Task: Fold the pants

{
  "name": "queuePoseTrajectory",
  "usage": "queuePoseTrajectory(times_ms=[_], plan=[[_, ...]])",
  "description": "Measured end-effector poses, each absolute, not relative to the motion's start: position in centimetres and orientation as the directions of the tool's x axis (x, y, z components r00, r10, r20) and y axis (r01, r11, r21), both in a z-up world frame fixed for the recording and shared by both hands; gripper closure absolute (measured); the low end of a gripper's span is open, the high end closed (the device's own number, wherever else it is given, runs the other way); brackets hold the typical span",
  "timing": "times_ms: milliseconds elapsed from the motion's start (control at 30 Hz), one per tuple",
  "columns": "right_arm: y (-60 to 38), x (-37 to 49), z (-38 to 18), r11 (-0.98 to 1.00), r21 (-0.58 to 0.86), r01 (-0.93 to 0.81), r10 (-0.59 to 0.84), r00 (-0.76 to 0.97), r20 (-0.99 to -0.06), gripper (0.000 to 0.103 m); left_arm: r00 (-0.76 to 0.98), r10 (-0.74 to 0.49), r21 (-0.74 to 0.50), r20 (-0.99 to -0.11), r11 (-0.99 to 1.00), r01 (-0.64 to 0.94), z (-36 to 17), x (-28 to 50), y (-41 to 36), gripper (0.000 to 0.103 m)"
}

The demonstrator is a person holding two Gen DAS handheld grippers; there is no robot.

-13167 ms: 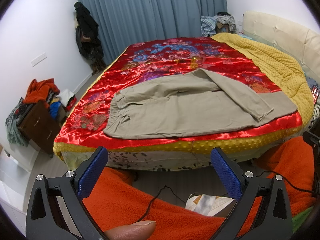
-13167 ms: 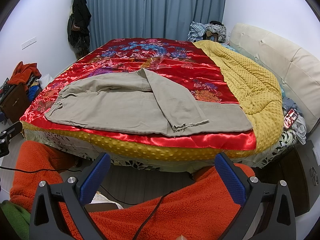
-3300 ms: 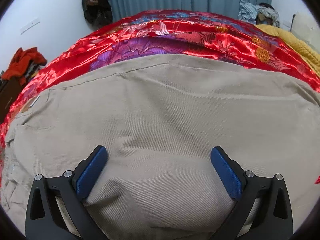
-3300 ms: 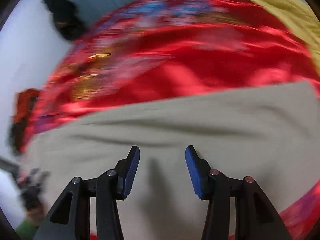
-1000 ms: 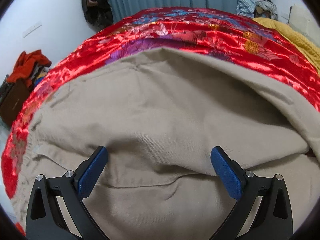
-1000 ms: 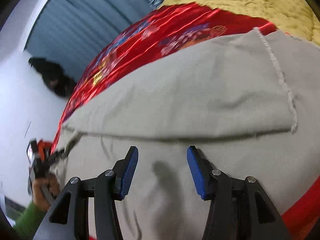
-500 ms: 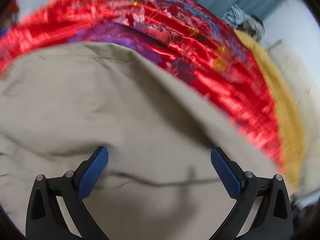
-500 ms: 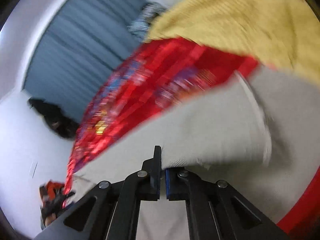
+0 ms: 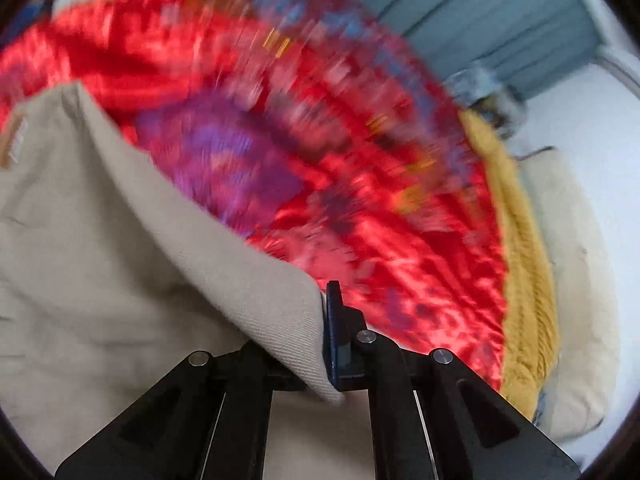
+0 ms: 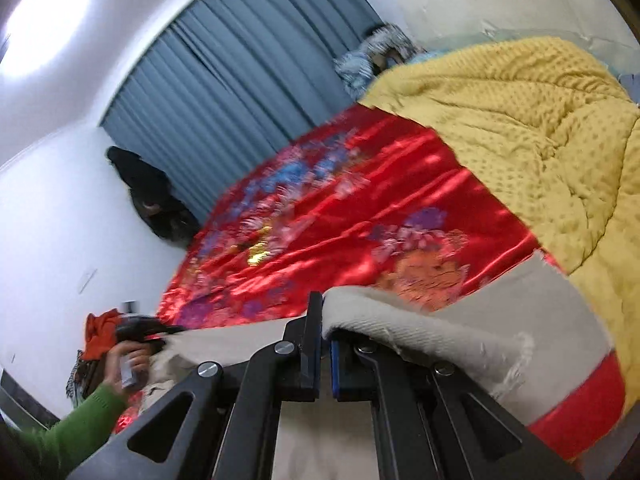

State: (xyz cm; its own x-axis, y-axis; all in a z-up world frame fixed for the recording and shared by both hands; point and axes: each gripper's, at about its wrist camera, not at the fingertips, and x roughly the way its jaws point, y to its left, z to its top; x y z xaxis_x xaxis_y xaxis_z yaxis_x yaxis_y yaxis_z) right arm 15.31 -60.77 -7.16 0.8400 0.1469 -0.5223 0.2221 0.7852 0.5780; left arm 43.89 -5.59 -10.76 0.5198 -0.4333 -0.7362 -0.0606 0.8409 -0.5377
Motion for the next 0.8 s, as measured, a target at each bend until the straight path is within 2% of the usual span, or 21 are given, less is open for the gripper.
queuePoseTrajectory(times_ms=[67, 133, 233, 300, 333, 400, 467, 533, 567, 600, 633, 733, 767, 800], plan=[[-61.5, 15.7, -6.0, 0.808, 0.571, 0.148, 0.177, 0.862, -0.474, 0.1, 0.591, -0.422, -0.516, -0.688, 0.856, 0.011, -7.5, 39.3, -4.6, 0.097], [-61.9, 15.4, -5.3, 0.817, 0.573, 0.065, 0.257, 0.848, -0.463, 0.1, 0.606, -0.402, -0.485, -0.686, 0.874, 0.031, -7.1, 34.8, -3.4, 0.095], [-62.8, 13.8, -9.1, 0.804, 0.583, 0.116, 0.319, 0.744, -0.587, 0.1, 0.52, -0.342, -0.42, -0.783, 0.907, -0.036, -12.4, 29.1, -2.2, 0.092], [-63.3, 12.3, -14.6, 0.788, 0.564, 0.245, 0.326, 0.612, -0.72, 0.1, 0.392, -0.286, -0.345, -0.874, 0.934, -0.09, -18.4, 26.7, -2.5, 0.092], [-63.4, 11.8, -16.6, 0.782, 0.557, 0.281, 0.334, 0.565, -0.755, 0.1, 0.343, -0.276, -0.333, -0.898, 0.935, -0.118, -20.6, 26.1, -2.6, 0.093], [-63.4, 11.0, -20.3, 0.793, 0.508, 0.337, 0.32, 0.48, -0.817, 0.099, 0.359, -0.266, -0.33, -0.895, 0.935, -0.13, -21.7, 25.6, -2.9, 0.095], [-63.6, 10.5, -21.5, 0.779, 0.517, 0.355, 0.321, 0.482, -0.815, 0.098, 0.367, -0.253, -0.312, -0.895, 0.944, -0.109, -21.0, 25.9, -3.7, 0.095], [-64.2, 9.9, -21.1, 0.728, 0.564, 0.39, 0.331, 0.521, -0.787, 0.089, 0.378, -0.252, -0.304, -0.891, 0.949, -0.083, -20.4, 26.2, -4.3, 0.095], [-64.6, 9.5, -20.9, 0.707, 0.587, 0.394, 0.334, 0.546, -0.768, 0.071, 0.379, -0.248, -0.298, -0.892, 0.951, -0.078, -20.3, 26.3, -4.5, 0.095], [-65.1, 9.1, -20.7, 0.681, 0.611, 0.404, 0.329, 0.576, -0.748, 0.048, 0.378, -0.246, -0.295, -0.893, 0.952, -0.077, -20.5, 26.5, -4.7, 0.095], [-65.8, 8.8, -20.7, 0.652, 0.632, 0.419, 0.322, 0.602, -0.731, 0.042, 0.373, -0.248, -0.297, -0.894, 0.951, -0.081, -20.9, 26.6, -4.8, 0.095], [-68.3, 7.8, -21.8, 0.498, 0.711, 0.497, 0.301, 0.669, -0.679, 0.042, 0.376, -0.241, -0.289, -0.895, 0.954, -0.076, -21.4, 26.5, -4.5, 0.095], [-69.2, 7.6, -22.2, 0.449, 0.733, 0.512, 0.299, 0.686, -0.663, 0.051, 0.38, -0.232, -0.276, -0.895, 0.959, -0.065, -21.3, 26.2, -4.5, 0.095], [-70.0, 7.6, -22.7, 0.423, 0.733, 0.532, 0.299, 0.682, -0.667, 0.084, 0.383, -0.225, -0.267, -0.896, 0.962, -0.057, -21.2, 26.2, -4.7, 0.095]])
